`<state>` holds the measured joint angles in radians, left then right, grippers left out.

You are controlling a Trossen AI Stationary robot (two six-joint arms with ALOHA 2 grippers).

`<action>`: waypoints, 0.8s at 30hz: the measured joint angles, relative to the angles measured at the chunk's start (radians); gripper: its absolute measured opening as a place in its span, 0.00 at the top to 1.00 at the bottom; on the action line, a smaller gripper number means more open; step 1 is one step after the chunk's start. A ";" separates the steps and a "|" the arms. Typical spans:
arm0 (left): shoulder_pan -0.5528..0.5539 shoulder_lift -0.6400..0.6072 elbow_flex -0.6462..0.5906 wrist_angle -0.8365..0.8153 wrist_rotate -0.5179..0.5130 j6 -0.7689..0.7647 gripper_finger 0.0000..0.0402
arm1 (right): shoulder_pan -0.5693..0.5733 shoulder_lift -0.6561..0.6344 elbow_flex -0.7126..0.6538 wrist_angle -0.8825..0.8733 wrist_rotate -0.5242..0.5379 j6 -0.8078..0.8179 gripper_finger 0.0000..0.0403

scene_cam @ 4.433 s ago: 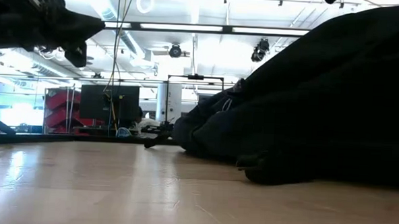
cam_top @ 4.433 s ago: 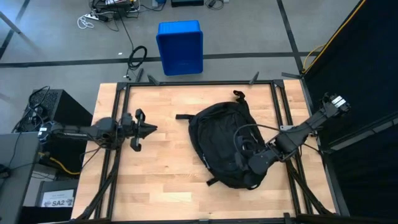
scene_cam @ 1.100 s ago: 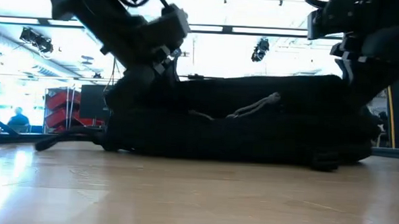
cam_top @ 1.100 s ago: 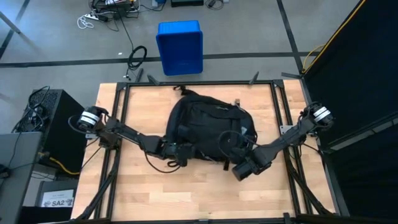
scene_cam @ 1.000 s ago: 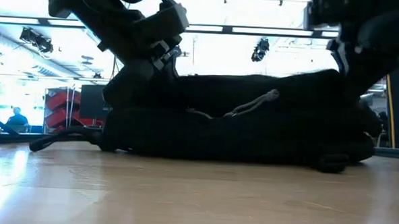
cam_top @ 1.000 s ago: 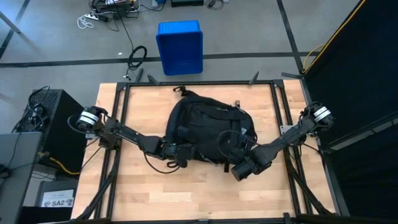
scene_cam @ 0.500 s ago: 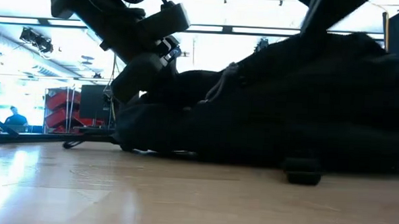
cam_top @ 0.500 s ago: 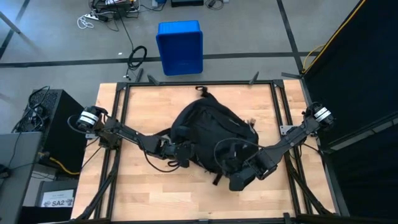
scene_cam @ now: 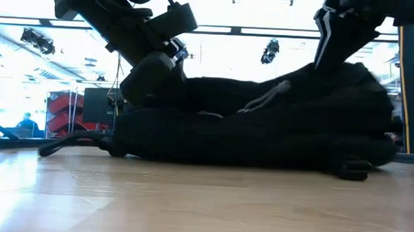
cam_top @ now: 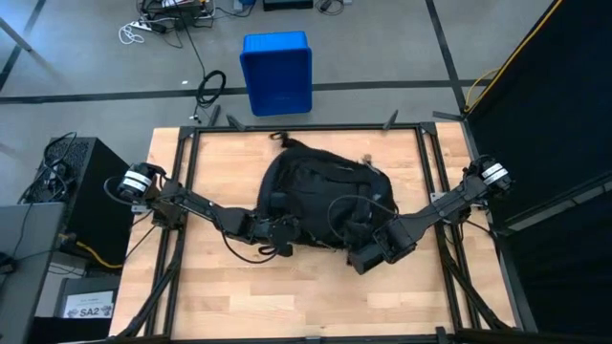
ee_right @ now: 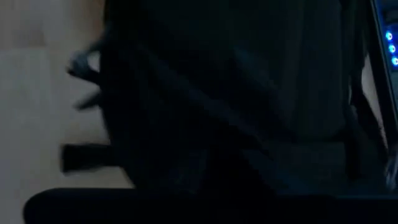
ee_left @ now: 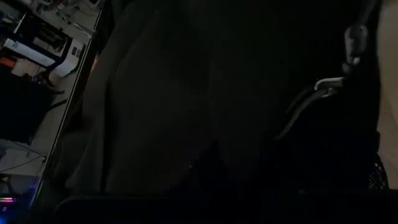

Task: Unpack backpack
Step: Open the black backpack

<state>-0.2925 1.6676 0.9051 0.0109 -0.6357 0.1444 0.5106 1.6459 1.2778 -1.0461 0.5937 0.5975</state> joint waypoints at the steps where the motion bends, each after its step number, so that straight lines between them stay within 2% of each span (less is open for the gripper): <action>1: 0.001 0.000 0.000 0.000 0.000 0.000 1.00 | 0.001 -0.002 0.000 0.012 -0.002 -0.003 0.87; 10: 0.004 0.000 0.000 0.003 0.001 -0.015 1.00 | 0.060 -0.005 0.074 0.081 -0.007 -0.032 0.87; 14: 0.004 0.000 0.000 0.004 0.001 -0.018 1.00 | 0.085 -0.006 0.083 0.254 -0.012 -0.137 0.87; 18: 0.005 0.000 0.000 0.006 0.000 -0.018 1.00 | 0.090 0.025 0.076 0.462 -0.085 -0.253 0.85; 24: 0.005 0.000 0.000 0.015 0.000 -0.018 1.00 | 0.048 0.142 0.073 0.509 -0.141 -0.313 0.75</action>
<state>-0.2878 1.6676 0.9051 0.0261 -0.6353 0.1265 0.5582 1.7879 1.3510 -0.5374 0.4530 0.2847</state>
